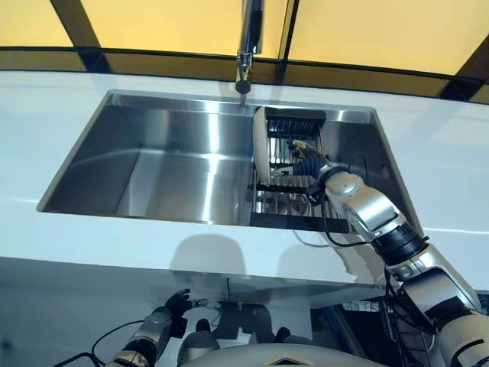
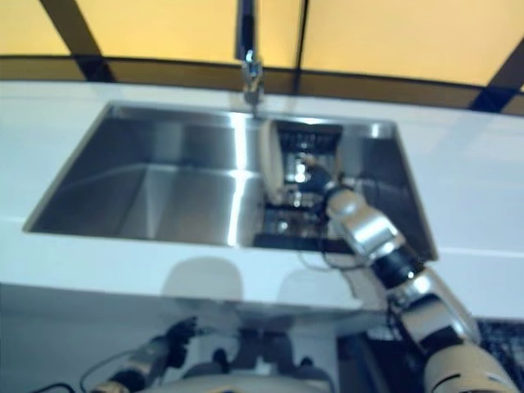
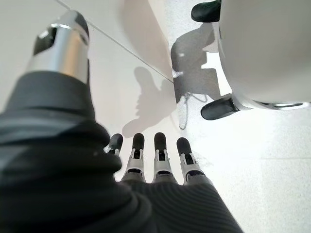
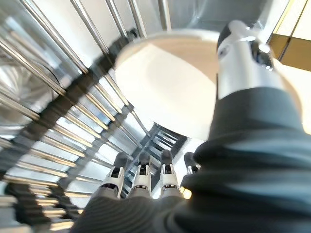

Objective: Take plates into dishwasher

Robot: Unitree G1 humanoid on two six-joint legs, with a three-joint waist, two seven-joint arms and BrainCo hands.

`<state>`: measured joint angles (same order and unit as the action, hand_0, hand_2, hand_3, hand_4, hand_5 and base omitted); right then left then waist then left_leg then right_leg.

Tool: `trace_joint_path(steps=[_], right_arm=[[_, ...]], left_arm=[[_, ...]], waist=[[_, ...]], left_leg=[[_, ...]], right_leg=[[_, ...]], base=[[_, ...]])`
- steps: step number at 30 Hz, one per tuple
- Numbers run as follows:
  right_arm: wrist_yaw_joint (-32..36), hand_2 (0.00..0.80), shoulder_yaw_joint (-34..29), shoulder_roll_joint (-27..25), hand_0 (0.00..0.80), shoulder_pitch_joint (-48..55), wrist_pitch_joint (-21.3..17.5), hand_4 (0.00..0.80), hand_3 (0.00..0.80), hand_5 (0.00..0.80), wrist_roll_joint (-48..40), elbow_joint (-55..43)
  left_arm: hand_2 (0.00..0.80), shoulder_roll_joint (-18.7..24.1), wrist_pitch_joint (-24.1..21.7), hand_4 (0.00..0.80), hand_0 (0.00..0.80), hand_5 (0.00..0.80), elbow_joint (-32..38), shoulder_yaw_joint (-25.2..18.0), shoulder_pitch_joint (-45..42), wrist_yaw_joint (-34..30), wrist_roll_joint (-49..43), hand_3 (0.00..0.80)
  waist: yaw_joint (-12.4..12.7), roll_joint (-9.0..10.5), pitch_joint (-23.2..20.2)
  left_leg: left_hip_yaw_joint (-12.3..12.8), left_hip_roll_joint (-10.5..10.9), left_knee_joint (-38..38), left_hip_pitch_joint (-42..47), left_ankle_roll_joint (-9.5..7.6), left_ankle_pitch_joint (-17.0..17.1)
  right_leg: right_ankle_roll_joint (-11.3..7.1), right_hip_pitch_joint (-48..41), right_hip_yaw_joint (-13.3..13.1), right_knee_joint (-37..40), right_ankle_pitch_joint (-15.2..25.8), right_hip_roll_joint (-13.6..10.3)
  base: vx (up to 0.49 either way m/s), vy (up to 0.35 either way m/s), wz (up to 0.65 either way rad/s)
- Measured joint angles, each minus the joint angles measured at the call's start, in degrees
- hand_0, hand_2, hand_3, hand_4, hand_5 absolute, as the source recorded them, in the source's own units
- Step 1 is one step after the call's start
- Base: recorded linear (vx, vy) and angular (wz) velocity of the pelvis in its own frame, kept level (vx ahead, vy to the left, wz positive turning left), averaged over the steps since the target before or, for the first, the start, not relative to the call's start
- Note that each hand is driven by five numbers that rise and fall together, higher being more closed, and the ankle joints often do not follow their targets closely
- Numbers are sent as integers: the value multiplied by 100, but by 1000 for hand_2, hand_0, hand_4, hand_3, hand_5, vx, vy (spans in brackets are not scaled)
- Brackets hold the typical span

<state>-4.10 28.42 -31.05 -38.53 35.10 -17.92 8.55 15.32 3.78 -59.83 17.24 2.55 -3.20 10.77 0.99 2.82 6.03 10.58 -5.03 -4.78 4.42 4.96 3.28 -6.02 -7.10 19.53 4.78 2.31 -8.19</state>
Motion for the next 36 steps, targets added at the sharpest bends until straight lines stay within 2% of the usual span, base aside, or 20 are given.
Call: trace_joint_path(steps=[12,31,36], right_arm=[[323,0,64,97,0,-51,-26,0,0,0,100,429],[409,0,158,533,0,81,-348,0,0,0,102,1064],[394,0,157,565,0,140,-351,0,0,0,102,1223]], left_arm=[[0,86,76,0,0,0,4,1,0,-68,-57,0],[0,87,99,0,0,0,7,-2,-3,-37,-50,0],[0,77,98,0,0,0,10,-4,-33,13,-28,0]], waist=[[-3,54,-1],[30,54,0],[203,57,5]], left_leg=[[-11,4,1,14,-2,2],[-102,-10,-3,-11,-3,2],[-163,19,-2,-20,1,28]], right_leg=[[0,-23,7,0,0,-3],[-5,-79,84,2,-8,-11],[-1,-88,164,1,-25,-11]], base=[[0,0,0],[3,3,1],[26,36,8]])
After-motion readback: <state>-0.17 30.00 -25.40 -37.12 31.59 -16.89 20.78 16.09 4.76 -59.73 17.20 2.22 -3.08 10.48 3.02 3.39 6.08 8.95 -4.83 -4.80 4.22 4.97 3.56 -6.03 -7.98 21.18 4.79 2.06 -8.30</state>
